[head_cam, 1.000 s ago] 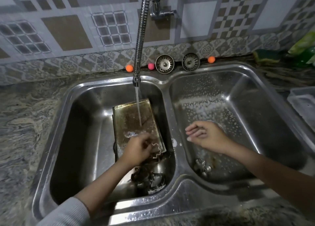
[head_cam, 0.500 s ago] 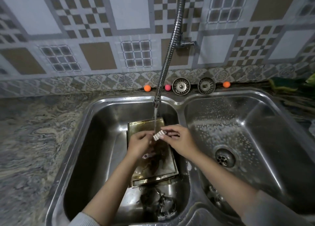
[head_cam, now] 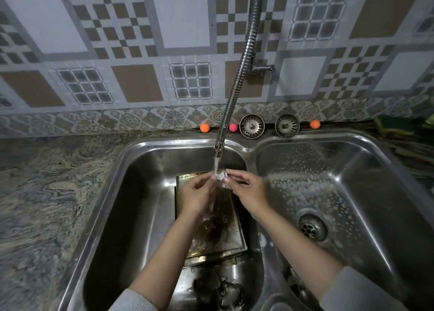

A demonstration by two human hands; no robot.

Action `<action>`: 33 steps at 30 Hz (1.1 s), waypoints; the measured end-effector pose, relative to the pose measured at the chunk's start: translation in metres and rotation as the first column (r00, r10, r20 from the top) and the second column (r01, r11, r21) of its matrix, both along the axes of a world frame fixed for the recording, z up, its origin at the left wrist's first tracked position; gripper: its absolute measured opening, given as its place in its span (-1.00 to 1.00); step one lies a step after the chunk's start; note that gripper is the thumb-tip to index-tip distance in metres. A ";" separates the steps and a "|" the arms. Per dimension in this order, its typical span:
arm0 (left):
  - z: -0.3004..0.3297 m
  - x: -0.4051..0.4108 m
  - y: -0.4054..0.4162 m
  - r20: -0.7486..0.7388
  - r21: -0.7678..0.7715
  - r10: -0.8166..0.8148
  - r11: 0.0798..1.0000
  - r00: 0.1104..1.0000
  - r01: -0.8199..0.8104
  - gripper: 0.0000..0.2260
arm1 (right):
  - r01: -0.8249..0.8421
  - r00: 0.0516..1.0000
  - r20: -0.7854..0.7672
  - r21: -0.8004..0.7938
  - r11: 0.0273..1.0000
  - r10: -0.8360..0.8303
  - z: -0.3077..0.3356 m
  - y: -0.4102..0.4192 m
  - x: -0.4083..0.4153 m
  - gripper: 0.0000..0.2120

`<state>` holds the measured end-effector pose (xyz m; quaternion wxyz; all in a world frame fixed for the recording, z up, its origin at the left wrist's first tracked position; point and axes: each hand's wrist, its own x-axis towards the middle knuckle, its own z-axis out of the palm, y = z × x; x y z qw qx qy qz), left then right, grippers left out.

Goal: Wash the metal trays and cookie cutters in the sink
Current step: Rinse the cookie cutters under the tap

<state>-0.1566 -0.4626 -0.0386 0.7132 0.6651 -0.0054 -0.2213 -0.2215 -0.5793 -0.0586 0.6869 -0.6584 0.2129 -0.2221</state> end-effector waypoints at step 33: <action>0.010 0.008 -0.005 -0.112 -0.019 -0.034 0.999 0.993 0.032 -0.92 | -0.030 0.999 0.035 0.066 0.997 0.028 0.004 -0.006 0.006 -0.75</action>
